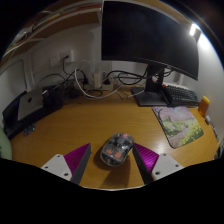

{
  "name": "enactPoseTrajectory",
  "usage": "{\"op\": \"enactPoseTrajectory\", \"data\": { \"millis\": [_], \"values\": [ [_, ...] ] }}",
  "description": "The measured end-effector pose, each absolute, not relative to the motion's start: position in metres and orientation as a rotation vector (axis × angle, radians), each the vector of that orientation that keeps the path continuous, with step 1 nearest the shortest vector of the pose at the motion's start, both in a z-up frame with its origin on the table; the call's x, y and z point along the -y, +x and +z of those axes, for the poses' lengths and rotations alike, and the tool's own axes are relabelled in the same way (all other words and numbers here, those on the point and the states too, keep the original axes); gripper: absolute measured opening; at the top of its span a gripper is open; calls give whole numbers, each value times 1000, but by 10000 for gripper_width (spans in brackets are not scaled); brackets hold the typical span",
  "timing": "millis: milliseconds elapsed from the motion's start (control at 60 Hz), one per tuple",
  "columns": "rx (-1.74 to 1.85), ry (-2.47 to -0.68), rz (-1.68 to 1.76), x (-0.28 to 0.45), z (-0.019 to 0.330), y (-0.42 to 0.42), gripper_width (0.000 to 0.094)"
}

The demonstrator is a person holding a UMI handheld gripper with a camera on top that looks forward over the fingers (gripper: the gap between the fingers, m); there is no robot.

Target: Arrange mouse

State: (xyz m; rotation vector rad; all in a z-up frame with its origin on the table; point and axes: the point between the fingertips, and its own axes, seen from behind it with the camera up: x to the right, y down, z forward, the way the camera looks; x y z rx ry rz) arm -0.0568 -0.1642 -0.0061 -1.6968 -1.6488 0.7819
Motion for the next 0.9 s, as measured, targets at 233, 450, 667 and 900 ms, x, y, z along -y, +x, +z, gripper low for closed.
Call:
{"op": "enactPoseTrajectory", "data": {
  "millis": [233, 450, 667, 900],
  "values": [
    [1685, -1674, 787, 173, -10, -85, 866],
    [1726, -1656, 788, 180, -15, -95, 671],
    [1777, -1606, 773, 185, -4, -97, 385],
    [1692, -1613, 919, 145, 97, -108, 377]
  ]
}}
